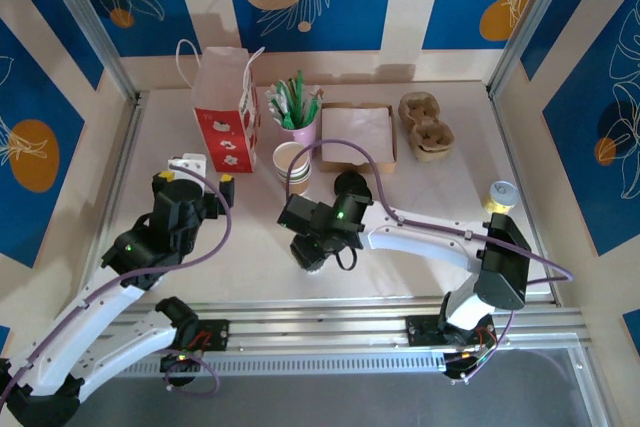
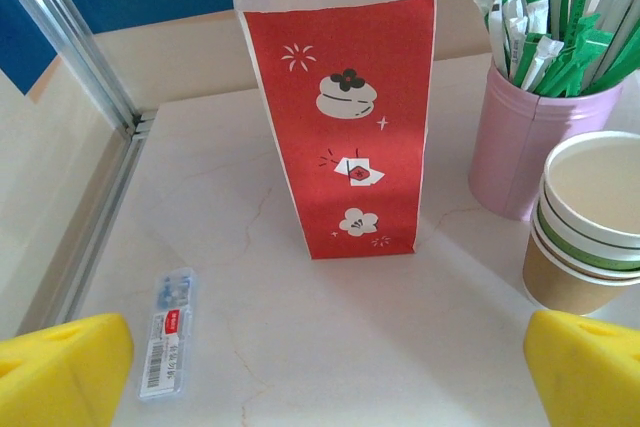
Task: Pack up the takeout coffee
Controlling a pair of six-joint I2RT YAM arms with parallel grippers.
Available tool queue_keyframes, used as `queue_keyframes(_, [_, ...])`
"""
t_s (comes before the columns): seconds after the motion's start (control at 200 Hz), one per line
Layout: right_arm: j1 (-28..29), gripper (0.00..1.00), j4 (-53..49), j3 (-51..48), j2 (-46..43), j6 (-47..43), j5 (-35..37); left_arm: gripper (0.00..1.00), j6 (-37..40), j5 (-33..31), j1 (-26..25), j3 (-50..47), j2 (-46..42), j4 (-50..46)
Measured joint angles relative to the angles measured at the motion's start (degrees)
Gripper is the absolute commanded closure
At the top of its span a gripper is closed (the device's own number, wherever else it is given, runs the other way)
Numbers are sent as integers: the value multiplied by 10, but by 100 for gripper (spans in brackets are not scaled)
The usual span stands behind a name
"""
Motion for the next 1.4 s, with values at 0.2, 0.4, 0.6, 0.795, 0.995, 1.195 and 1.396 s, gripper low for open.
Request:
queue_keyframes(0.2, [6, 38, -1, 3, 4, 0, 6, 0, 2, 0, 0, 0, 0, 0])
queue_keyframes(0.4, [8, 38, -1, 9, 8, 7, 8, 0, 2, 0, 0, 0, 0, 0])
queue_keyframes(0.6, [14, 38, -1, 15, 8, 10, 12, 0, 2, 0, 0, 0, 0, 0])
queue_keyframes(0.795, [16, 37, -4, 20, 18, 11, 21, 0, 2, 0, 0, 0, 0, 0])
queue_keyframes(0.995, [22, 37, -9, 20, 24, 15, 33, 0, 2, 0, 0, 0, 0, 0])
queue_keyframes(1.195, [24, 37, -16, 22, 26, 20, 37, 0, 2, 0, 0, 0, 0, 0])
queue_keyframes(1.396, [26, 36, -26, 23, 26, 28, 42, 0, 2, 0, 0, 0, 0, 0])
